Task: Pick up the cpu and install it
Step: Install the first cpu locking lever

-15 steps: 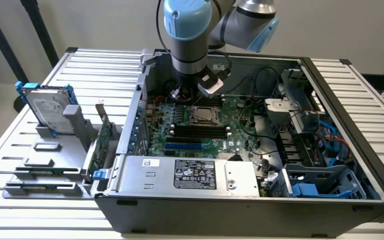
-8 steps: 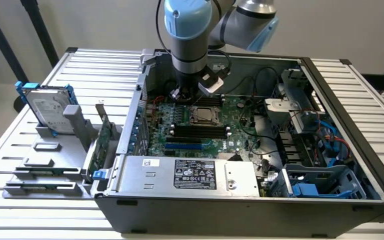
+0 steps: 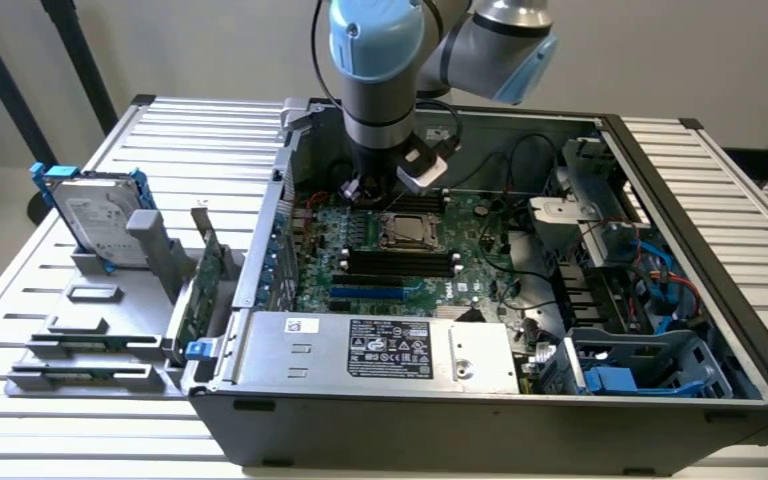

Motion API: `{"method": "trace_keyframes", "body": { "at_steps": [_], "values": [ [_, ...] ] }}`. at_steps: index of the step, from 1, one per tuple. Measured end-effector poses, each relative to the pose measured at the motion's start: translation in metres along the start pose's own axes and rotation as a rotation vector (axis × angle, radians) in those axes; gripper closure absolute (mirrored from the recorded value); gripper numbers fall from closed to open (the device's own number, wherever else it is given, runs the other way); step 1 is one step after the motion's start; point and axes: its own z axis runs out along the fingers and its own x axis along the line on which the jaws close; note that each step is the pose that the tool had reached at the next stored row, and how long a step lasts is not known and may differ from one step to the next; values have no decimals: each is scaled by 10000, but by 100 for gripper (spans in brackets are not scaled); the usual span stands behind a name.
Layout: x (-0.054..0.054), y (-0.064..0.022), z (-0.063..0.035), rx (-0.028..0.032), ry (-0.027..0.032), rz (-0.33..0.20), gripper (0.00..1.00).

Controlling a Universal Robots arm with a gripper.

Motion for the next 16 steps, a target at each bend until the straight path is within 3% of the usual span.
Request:
{"method": "trace_keyframes", "body": {
  "at_steps": [16],
  "values": [
    [11,23,25,-9,1,-14,89]
  ]
}}
